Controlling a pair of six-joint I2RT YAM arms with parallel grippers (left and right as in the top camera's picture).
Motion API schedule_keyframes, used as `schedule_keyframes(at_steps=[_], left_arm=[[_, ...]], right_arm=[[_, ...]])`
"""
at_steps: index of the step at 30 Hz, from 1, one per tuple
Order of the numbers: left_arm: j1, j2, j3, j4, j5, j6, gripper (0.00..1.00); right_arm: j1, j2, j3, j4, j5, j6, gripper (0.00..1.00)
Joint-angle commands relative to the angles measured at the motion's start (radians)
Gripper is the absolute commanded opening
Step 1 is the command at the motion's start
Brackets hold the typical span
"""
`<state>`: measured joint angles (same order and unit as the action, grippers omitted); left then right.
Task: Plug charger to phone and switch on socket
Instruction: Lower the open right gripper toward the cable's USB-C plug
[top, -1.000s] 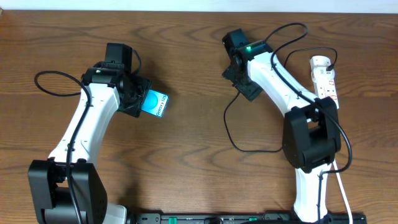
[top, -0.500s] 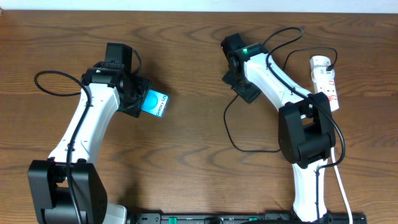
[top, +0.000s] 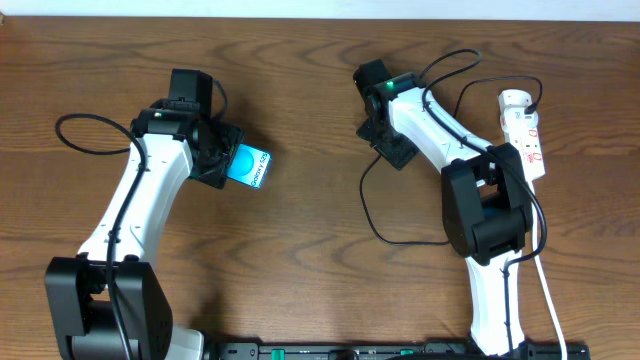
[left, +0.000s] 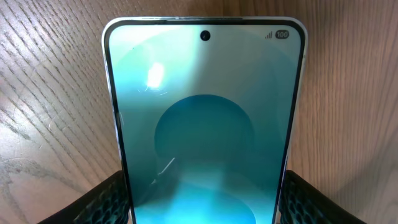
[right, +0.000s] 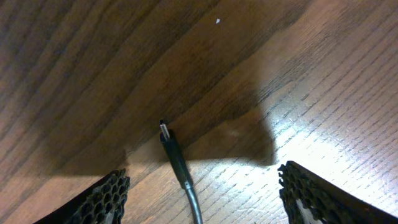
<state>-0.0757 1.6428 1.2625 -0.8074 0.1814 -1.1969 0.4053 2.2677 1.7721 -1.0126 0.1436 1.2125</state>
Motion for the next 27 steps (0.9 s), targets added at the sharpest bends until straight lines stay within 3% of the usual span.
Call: schedule_keyframes(at_steps=[1, 4, 27], left_arm=[[0.000, 0.000, -0.002, -0.002, 0.001, 0.014, 0.08], [0.000, 0.000, -0.002, -0.002, 0.001, 0.014, 0.07], [0.000, 0.000, -0.002, -0.002, 0.001, 0.018, 0.07]], right_arm=[[0.009, 0.009, 0.012, 0.000, 0.007, 0.013, 0.73], [0.009, 0.009, 0.012, 0.002, 0.007, 0.013, 0.70], [0.009, 0.009, 0.011, 0.010, 0.031, 0.013, 0.73]])
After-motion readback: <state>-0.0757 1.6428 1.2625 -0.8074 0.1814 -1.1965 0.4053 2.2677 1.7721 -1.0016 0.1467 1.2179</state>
